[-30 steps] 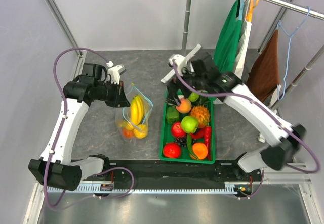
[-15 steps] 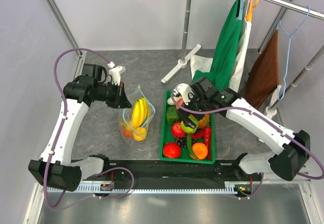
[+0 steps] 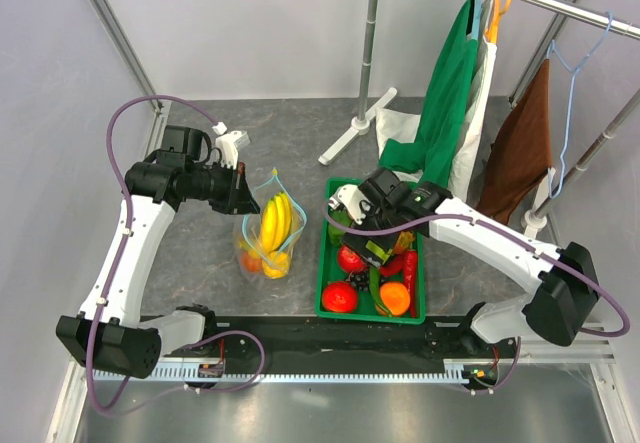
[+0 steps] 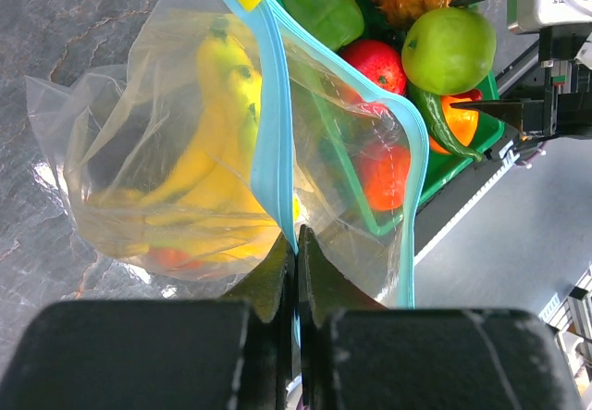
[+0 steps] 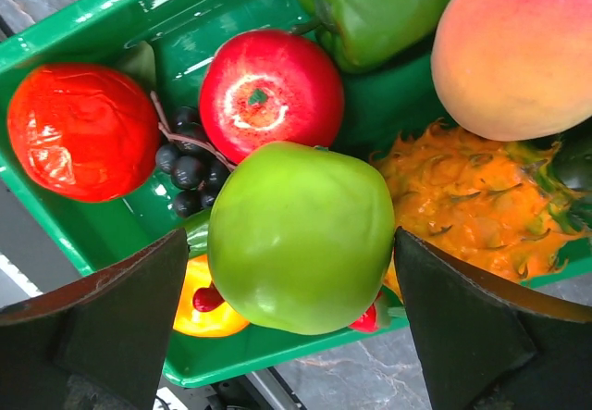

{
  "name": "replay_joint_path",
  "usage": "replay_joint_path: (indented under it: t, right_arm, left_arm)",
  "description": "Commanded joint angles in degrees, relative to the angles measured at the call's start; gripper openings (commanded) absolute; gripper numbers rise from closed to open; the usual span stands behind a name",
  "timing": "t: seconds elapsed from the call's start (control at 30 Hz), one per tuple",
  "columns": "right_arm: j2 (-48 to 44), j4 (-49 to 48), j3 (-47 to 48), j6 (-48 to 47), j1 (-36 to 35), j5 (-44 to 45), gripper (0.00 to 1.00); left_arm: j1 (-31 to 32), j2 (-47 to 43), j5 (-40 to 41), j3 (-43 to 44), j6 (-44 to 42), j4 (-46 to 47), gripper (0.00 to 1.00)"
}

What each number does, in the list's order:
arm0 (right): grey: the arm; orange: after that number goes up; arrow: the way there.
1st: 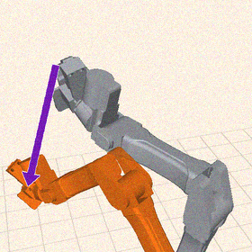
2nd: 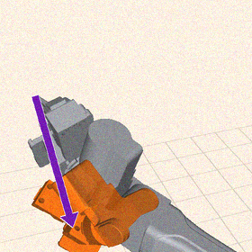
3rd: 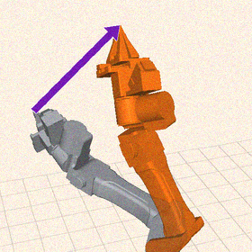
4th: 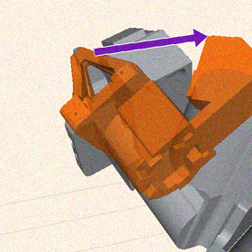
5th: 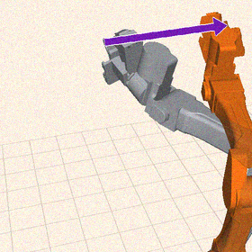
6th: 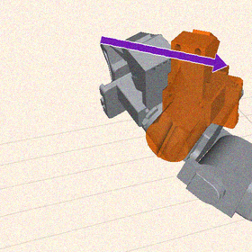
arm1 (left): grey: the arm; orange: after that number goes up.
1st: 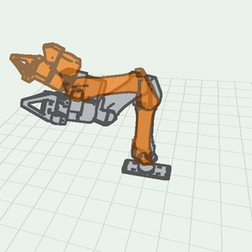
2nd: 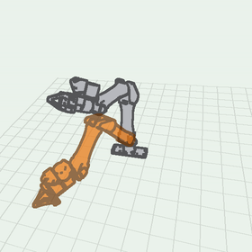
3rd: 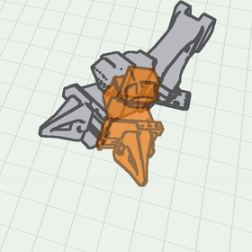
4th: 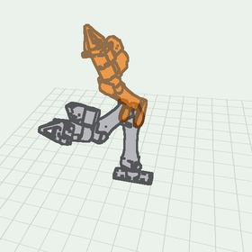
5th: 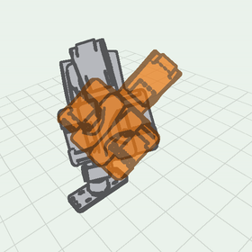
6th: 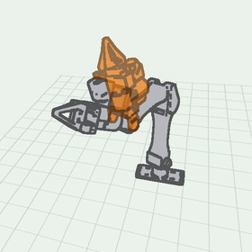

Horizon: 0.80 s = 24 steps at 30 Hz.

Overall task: Place the food in the zip-top bag and seal the zipper
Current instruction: Pick up the fake fruit from the bin.

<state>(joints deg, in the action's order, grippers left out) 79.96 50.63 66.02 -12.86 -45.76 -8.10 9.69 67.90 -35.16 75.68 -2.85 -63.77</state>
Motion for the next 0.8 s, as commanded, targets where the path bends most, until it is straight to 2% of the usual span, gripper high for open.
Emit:
replay_joint_path:
  t: [0.0, 0.1, 0.23, 0.37, 0.5, 0.67, 0.77]
  right_arm:
    - [0.45, -0.62, -0.28, 0.12, -0.47, 2.21, 0.98]
    - [1.07, -1.23, 0.42, 0.12, -0.56, 2.39, 0.94]
    - [1.42, -0.71, 2.62, 0.38, -0.47, 1.24, 0.67]
    - [0.37, -0.09, 6.04, 1.00, -0.56, 0.19, 0.58]
    - [-0.51, 0.43, 10.08, 2.58, -0.39, -0.07, 0.56]
    - [-0.25, -1.14, 19.13, 7.75, 0.23, -6.04, 0.55]
    - [0.45, -7.27, 24.41, 12.22, 0.32, -10.00, 0.54]
  left_arm:
    - [-0.20, 0.22, -2.20, 0.61, -0.40, 1.19, 0.02]
    - [-0.20, 0.57, -2.20, 0.43, -0.40, 1.28, 0.02]
    - [-0.20, 0.48, -2.28, 0.35, -0.49, 1.28, 0.02]
    - [-0.20, 0.39, -2.46, 0.17, -0.31, 1.28, 0.02]
    - [-0.20, 0.30, -2.64, 0.08, -0.31, 1.28, 0.02]
    - [-0.20, 0.13, -2.90, 0.17, -0.31, 1.19, 0.02]
    - [-0.20, 0.04, -3.16, -0.09, -0.14, 1.10, 0.02]
